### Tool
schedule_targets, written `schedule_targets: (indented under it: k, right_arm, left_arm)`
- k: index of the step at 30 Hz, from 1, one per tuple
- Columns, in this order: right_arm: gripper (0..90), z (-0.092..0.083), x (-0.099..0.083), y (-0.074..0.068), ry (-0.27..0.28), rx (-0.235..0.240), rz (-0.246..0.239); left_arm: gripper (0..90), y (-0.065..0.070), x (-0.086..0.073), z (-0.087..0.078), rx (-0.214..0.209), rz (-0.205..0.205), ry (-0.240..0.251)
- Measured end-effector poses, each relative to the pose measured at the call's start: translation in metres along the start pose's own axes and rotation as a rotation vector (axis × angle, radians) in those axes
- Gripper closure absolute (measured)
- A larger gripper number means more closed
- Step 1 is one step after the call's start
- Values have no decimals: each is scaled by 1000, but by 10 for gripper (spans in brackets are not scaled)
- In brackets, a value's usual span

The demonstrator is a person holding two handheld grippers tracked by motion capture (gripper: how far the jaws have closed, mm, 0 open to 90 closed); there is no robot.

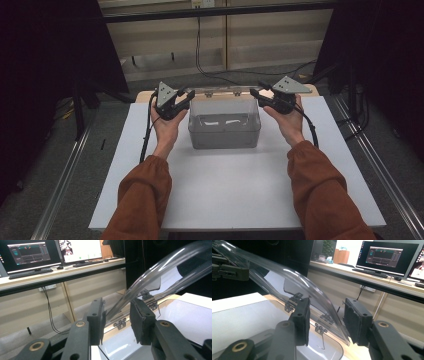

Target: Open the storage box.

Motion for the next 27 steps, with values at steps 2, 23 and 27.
schedule_targets:
  k: [2,23,27]
  right_arm:
    - [568,1,-1,0,2,0,1]
    - [601,15,-1,7,14,-8,17]
    - [606,18,-3,9,2,-9,13]
  left_arm:
    - [638,0,0,1,0,0,-1]
    - [669,-11,3,12,4,-13,7]
    - [675,-12,3,15,10,-14,7]
Point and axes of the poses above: each handheld gripper's, and its own axes: z roughly forward along the jaws, x roughly out of its top, y roughly to its right, the point moved 2 cm from there along z, roughly forward along the jaws, and after that the axes turned 8 degrees about -x, right-handed, at the moved point
